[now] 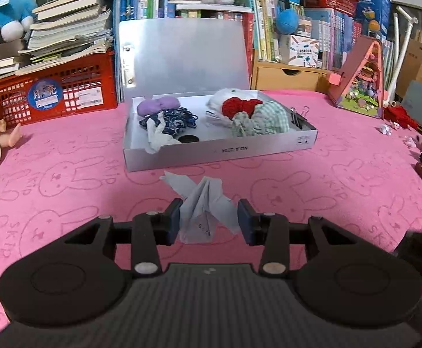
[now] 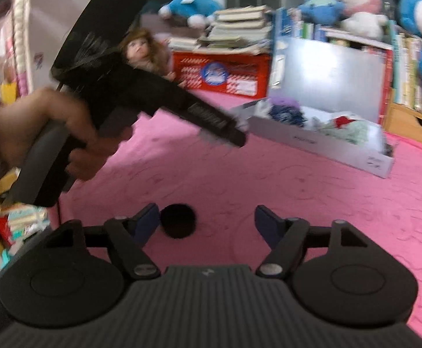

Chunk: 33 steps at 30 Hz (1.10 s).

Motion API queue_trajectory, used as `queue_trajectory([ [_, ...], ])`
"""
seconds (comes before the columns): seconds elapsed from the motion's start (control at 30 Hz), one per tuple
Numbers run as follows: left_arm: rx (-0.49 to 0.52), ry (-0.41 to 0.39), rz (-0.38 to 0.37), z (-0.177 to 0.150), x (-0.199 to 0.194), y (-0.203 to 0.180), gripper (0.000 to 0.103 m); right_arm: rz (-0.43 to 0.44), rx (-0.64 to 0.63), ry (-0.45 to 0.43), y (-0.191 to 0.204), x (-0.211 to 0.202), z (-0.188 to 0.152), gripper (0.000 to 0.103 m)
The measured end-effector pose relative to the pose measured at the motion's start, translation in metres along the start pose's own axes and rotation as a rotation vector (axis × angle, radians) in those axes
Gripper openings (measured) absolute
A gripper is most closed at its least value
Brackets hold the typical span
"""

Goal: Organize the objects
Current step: 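Grasp the white folded paper with the left gripper while the right gripper grasps a black round cap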

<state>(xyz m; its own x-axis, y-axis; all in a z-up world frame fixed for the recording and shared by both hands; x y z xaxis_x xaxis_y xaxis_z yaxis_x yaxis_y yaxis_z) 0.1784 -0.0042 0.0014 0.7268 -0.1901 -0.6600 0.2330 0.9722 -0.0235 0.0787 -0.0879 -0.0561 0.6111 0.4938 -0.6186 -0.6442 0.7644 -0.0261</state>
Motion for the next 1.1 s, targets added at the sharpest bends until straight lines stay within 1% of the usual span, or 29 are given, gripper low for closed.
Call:
queue_trajectory([
  [0.1,-0.009,-0.001,0.001,-0.001,0.0,0.004,0.048,0.028,-0.016,0.026,0.012,0.009,-0.001,0.073],
  [0.17,-0.013,0.0,0.003,-0.002,0.0,0.005,0.048,0.042,-0.016,0.041,0.017,0.012,-0.002,0.066],
  [0.2,-0.015,0.001,0.003,-0.002,0.0,0.006,0.048,0.039,-0.02,0.047,0.018,0.014,-0.003,0.059],
  [0.27,-0.021,0.002,0.002,-0.003,0.001,0.007,0.048,0.013,-0.038,0.043,0.02,0.015,-0.003,0.047],
  [0.3,-0.023,0.003,0.003,-0.003,0.001,0.007,0.048,0.002,-0.037,0.04,0.019,0.015,-0.002,0.036],
  [0.5,-0.035,0.0,0.007,-0.004,0.002,0.01,0.048,-0.052,0.058,0.022,-0.004,0.01,0.001,0.036],
  [0.73,-0.054,-0.007,0.004,-0.001,0.001,0.012,0.048,-0.184,0.172,-0.006,-0.047,0.0,0.006,0.037],
  [0.83,-0.056,-0.006,0.001,-0.001,0.001,0.011,0.048,-0.225,0.221,-0.013,-0.065,-0.001,0.009,0.037],
  [1.0,-0.056,-0.004,-0.003,-0.001,0.002,0.008,0.048,-0.286,0.249,-0.021,-0.083,-0.006,0.011,0.037],
  [1.1,-0.056,-0.004,-0.004,-0.001,0.003,0.007,0.048,-0.307,0.268,-0.02,-0.091,-0.005,0.013,0.037],
])
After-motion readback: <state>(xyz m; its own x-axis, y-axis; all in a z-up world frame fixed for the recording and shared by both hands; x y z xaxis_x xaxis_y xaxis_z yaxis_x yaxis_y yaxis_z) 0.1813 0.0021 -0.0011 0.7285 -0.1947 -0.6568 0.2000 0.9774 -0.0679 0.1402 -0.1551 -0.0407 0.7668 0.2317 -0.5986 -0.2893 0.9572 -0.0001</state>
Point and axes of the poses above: each gripper's, at about its wrist camera, not at the fingertips, and x roughly the way its jaws point, y to its left, z to its top, the point moved 9 cm from there along x, roughly the way its jaws point, and after that the axes turned 8 degrees about y, right-handed, at the moved point
